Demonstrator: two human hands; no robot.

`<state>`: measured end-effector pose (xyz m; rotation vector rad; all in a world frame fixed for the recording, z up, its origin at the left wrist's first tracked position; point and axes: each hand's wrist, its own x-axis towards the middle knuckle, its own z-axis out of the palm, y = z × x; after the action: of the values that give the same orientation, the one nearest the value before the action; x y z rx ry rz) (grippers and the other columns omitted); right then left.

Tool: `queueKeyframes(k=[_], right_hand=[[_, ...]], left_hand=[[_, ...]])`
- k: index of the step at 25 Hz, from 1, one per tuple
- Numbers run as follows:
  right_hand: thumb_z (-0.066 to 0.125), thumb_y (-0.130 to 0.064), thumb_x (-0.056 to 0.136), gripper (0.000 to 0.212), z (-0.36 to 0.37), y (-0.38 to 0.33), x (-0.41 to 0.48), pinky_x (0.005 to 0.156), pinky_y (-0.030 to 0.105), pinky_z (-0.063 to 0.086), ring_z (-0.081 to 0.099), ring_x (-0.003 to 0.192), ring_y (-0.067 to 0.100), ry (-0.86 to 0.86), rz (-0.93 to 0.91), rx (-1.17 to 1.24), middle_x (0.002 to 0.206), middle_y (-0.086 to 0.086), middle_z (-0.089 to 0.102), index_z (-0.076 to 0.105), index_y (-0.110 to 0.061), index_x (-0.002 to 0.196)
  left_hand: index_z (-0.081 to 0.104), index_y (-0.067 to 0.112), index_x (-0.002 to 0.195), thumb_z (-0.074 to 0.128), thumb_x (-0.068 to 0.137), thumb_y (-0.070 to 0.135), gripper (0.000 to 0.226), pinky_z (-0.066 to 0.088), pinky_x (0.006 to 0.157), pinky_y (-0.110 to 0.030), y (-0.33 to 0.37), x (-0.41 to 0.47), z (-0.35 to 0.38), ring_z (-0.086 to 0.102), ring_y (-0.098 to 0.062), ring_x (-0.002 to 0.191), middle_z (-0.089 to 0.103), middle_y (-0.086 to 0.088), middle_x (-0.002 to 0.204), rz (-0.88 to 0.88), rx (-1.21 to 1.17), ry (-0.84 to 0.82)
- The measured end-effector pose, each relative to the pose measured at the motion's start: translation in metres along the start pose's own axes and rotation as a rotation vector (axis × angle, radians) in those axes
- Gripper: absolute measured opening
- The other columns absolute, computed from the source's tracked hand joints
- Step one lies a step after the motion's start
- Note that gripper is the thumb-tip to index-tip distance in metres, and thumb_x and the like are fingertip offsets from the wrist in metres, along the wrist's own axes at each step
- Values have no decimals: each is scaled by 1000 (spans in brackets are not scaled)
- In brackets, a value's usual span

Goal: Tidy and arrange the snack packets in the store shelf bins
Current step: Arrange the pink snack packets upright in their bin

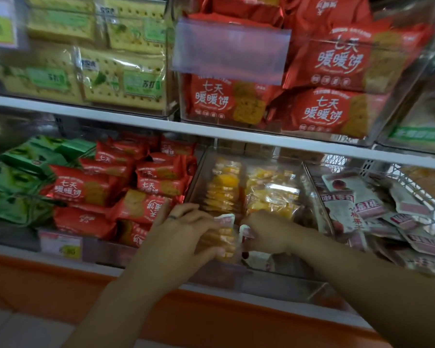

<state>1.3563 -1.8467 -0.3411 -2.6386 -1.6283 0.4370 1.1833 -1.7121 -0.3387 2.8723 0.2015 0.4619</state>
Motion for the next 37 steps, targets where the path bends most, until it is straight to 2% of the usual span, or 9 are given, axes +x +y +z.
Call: queueKeyframes(k=[4, 6, 9, 11, 14, 17, 22, 28, 37], right_hand=[[68, -30, 82, 36, -6, 0, -3, 55, 24, 35, 46, 65, 9, 139, 18, 67, 64, -11, 43, 41, -28, 58], [67, -29, 83, 35, -9, 0, -8, 52, 20, 31, 45, 65, 9, 194, 8, 60, 63, -12, 43, 43, -26, 58], [68, -32, 82, 16, -7, -2, -13, 62, 23, 38, 55, 85, 14, 197, -20, 83, 85, -8, 58, 63, -22, 93], [68, -32, 82, 50, -2, -2, -13, 75, 28, 45, 57, 98, 18, 181, -30, 80, 109, 1, 61, 48, -23, 127], [68, -31, 82, 72, 0, 0, -16, 68, 31, 48, 56, 84, 15, 221, -50, 59, 96, 1, 61, 24, -30, 139], [67, -31, 83, 74, 0, 1, -16, 52, 23, 37, 48, 64, 7, 227, -106, 23, 73, -4, 52, 17, -35, 138], [68, -30, 83, 70, -3, 3, -6, 61, 19, 41, 48, 73, 2, 200, -183, 62, 105, -6, 58, 20, -34, 133], [61, -26, 89, 56, -11, 2, -8, 50, 21, 29, 39, 57, 4, 157, -289, -152, 64, -10, 35, 28, -31, 135], [64, -18, 85, 41, -5, 4, 2, 63, 28, 42, 53, 77, 12, 164, -241, 22, 86, -6, 55, 39, -27, 115]], left_hand=[[53, 44, 122, 6, 60, 90, 91, -7, 114, -40, 4, 2, -2, 16, 0, 137, 45, 29, 130, -21, 37, -6], [53, 42, 122, 11, 60, 89, 89, -11, 113, -43, 5, 3, -1, 13, -3, 139, 45, 27, 133, -22, 72, -21], [53, 41, 123, 21, 64, 80, 78, -14, 111, -43, 7, 4, 0, 12, -7, 141, 47, 24, 135, -23, 106, -41], [52, 40, 123, 21, 64, 79, 77, -14, 111, -43, 7, 4, 1, 11, -8, 142, 46, 22, 137, -29, 115, -35], [48, 40, 126, 20, 61, 78, 81, -15, 112, -45, 8, 6, 2, 4, -7, 143, 41, 22, 141, -33, 128, -46], [49, 39, 126, 22, 62, 77, 79, -15, 111, -44, 8, 7, 4, 4, -8, 143, 43, 22, 140, -38, 123, -40], [44, 42, 127, 15, 59, 78, 83, -18, 111, -42, 7, 9, 6, -3, -5, 143, 38, 25, 142, -45, 171, -62], [39, 41, 133, 12, 60, 78, 86, -21, 108, -38, 4, 6, 6, -6, -3, 142, 35, 26, 144, -29, 176, -61], [51, 36, 126, 19, 65, 78, 80, -14, 110, -43, 4, 5, 9, 0, -2, 139, 42, 21, 142, -9, 149, -10]])
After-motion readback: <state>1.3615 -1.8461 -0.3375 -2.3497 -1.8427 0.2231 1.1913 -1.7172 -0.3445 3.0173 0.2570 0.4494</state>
